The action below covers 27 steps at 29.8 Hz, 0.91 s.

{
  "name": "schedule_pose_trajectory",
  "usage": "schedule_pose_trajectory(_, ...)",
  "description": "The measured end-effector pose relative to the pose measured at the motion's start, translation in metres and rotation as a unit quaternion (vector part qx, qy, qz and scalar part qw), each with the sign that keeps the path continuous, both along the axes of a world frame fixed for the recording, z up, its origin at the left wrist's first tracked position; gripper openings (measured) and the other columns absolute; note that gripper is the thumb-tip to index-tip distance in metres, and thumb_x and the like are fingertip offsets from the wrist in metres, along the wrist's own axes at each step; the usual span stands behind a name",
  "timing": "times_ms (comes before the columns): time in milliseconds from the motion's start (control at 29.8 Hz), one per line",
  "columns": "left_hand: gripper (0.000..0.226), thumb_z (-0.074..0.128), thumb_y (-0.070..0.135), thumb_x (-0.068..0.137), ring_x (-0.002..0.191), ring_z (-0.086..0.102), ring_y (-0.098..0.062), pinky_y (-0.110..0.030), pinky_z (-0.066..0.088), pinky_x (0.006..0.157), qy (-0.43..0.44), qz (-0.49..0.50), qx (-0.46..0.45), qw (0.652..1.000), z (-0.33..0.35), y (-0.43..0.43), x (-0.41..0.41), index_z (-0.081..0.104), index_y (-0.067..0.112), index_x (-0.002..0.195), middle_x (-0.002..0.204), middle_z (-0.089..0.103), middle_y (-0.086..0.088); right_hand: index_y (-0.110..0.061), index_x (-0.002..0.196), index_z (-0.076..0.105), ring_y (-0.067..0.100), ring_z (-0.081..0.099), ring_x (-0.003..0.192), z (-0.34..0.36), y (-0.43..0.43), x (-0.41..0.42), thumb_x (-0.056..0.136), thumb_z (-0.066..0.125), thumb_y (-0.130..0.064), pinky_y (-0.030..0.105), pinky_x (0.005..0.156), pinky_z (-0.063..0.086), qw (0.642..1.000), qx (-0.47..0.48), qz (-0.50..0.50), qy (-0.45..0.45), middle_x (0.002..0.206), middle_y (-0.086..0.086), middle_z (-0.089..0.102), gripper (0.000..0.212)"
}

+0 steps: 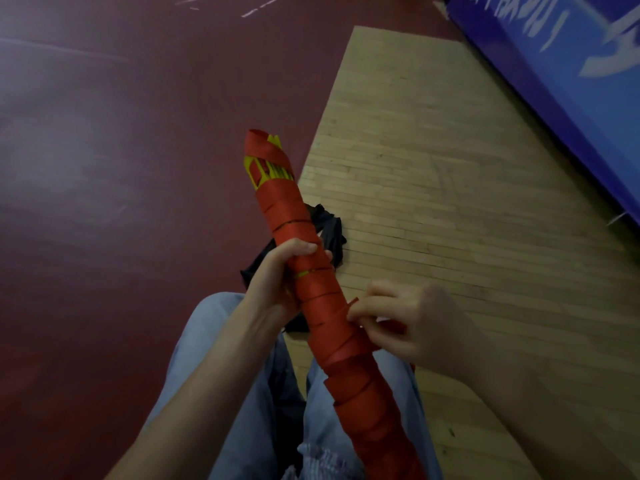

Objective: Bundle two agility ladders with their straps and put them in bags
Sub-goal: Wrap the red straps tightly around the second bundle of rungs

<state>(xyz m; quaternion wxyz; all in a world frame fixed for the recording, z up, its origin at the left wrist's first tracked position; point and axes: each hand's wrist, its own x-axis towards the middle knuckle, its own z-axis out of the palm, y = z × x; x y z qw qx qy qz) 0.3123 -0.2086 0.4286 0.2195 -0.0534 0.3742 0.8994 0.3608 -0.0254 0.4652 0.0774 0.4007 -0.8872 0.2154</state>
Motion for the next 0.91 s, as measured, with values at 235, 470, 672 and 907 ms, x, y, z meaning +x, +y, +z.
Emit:
schedule_pose_trajectory(235,0.038,0.072,0.009,0.055,0.060,0.063,-0.011,-0.030,0.052,0.062,-0.042,0.002,-0.085,0.996,-0.005,0.010,0.012,0.056,0.012,0.089,0.065,0.066,0.000,-0.033,0.078,0.061,0.001,0.044,0.047,-0.013,0.007,0.006,0.063,0.050,-0.077,0.013,0.048,0.032,0.989,0.025,-0.090,-0.112,0.051,-0.021,0.037,0.048)
schedule_pose_trajectory(470,0.038,0.067,0.013,0.053,0.060,0.063,-0.011,-0.030,0.051,0.063,-0.049,-0.010,-0.078,0.996,-0.009,0.012,0.011,0.057,0.012,0.089,0.066,0.066,0.000,-0.023,0.075,0.060,-0.003,0.047,0.055,-0.016,0.010,-0.014,0.076,0.073,-0.026,0.018,0.059,0.040,0.884,-0.074,-0.110,-0.448,0.059,-0.027,0.056,0.013)
schedule_pose_trajectory(672,0.061,0.085,0.006,0.027,0.057,0.062,-0.013,-0.026,0.054,0.058,0.021,-0.051,0.166,0.985,-0.010,0.018,0.009,0.066,0.016,0.084,0.071,0.062,-0.001,-0.026,0.099,0.059,0.032,0.056,0.103,-0.040,0.001,-0.011,0.023,0.076,-0.077,0.045,0.096,0.038,0.752,-0.134,-0.089,-0.639,0.124,0.027,0.056,0.093)
schedule_pose_trajectory(907,0.061,0.079,0.015,0.062,0.093,0.063,-0.021,-0.036,0.055,0.074,0.027,-0.059,-0.203,0.977,0.011,0.019,0.007,0.052,0.021,0.116,0.105,0.061,-0.005,-0.018,0.085,0.065,0.000,0.066,0.065,-0.031,0.000,-0.001,0.062,0.080,-0.040,0.015,0.060,0.049,0.770,-0.244,-0.168,-0.566,0.075,-0.006,0.069,0.035)
